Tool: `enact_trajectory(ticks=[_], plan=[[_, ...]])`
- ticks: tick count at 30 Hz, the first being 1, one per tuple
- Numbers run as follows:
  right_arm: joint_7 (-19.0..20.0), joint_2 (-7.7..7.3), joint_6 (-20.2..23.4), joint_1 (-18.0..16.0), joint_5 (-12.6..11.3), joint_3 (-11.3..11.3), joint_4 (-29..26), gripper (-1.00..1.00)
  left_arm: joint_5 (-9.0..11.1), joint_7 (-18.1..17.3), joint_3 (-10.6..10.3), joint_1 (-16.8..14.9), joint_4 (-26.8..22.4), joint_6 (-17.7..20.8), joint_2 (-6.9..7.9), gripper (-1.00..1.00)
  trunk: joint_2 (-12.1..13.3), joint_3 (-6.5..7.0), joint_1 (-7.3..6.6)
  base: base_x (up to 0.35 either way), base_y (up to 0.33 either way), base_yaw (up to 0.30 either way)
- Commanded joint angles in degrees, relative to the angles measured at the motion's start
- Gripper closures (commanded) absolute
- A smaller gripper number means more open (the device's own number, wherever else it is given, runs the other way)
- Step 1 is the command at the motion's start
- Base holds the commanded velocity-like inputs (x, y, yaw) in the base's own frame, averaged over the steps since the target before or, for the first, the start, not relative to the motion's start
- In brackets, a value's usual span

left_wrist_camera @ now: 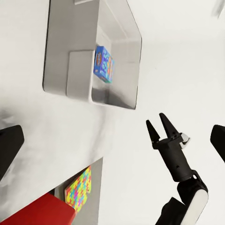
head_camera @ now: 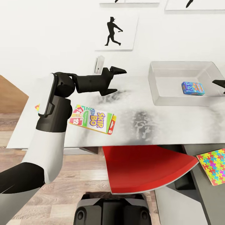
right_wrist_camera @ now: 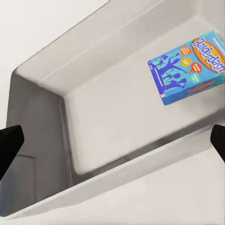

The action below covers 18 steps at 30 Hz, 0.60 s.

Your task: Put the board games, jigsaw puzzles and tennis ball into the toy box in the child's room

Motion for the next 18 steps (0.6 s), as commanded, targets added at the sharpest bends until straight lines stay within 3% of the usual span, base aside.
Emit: enact_trajectory(ticks=[1, 8, 18], plan=[[-0.6, -0.02, 0.2, 0.0, -0.6, 0.0, -0.1, -1.0, 0.5, 0.6, 0.1, 0.0, 0.0, 0.0, -0.03, -1.0, -0.1, -0.08, 0.03, -0.027, 0.007, 0.0], [-0.6, -0.03, 0.2, 0.2, -0.6, 0.1, -0.2, -1.0, 0.6, 0.6, 0.1, 0.0, 0.0, 0.0, -0.02, -1.0, -0.1, -0.08, 0.03, -0.07, 0.076, 0.0], [-0.6, -0.11, 0.2, 0.2, -0.6, -0.2, -0.4, -1.0, 0.8, 0.5, 0.1, 0.0, -0.1, 0.0, 0.01, -1.0, -0.1, -0.08, 0.03, -0.153, 0.201, -0.001]])
